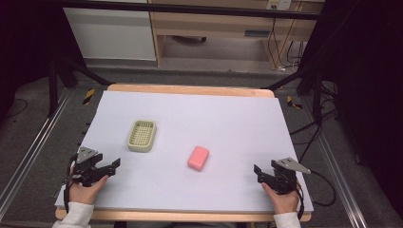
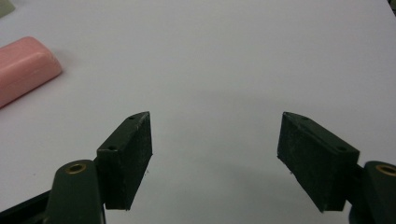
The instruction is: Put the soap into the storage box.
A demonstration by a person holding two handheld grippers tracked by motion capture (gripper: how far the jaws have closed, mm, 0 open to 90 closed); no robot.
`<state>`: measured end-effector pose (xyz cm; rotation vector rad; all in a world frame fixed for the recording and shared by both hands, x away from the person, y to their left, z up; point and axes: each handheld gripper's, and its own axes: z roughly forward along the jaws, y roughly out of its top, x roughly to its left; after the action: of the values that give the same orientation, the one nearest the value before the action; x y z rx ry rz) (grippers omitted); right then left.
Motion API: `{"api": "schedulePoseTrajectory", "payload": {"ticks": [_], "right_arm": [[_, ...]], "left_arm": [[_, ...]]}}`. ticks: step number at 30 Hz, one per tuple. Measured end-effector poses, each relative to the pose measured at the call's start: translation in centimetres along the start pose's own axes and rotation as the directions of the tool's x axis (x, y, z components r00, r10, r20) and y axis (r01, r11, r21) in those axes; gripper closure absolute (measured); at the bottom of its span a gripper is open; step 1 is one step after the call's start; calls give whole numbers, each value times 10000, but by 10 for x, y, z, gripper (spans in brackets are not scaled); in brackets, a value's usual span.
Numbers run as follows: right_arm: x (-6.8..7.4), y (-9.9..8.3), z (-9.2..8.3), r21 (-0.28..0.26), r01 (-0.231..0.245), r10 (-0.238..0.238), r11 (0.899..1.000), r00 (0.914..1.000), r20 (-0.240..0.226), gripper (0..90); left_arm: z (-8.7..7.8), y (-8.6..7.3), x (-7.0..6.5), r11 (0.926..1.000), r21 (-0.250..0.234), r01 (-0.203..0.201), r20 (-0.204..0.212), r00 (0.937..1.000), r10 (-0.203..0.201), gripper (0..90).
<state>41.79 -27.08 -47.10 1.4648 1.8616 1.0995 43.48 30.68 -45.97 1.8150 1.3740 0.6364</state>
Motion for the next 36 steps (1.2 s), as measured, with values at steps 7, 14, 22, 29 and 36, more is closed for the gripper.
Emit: {"api": "schedulePoseTrajectory", "payload": {"ticks": [7, 14, 22, 29, 36], "right_arm": [[3, -2, 1, 64, 114, -114, 9999, 9999, -46, 258], [5, -2, 1, 75, 168, -167, 9998, 9998, -106, 257], [5, -3, 1, 70, 300, -300, 9995, 9995, -68, 261], [5, -2, 0, 8, 370, -370, 9993, 9993, -14, 274], [5, -3, 1, 48, 413, -413, 9991, 9991, 10, 274]], "left_arm": [[1, 2, -14, 9998, 47, -213, 241, 9995, 211, 283], [1, 5, -22, 9994, 89, -333, 427, 9985, 329, 292], [1, 9, -34, 9987, 77, -503, 701, 9963, 496, 290], [4, 14, -45, 9975, 34, -704, 928, 9932, 698, 282], [5, 20, -53, 9952, 1, -979, 1024, 9900, 974, 276]]}}
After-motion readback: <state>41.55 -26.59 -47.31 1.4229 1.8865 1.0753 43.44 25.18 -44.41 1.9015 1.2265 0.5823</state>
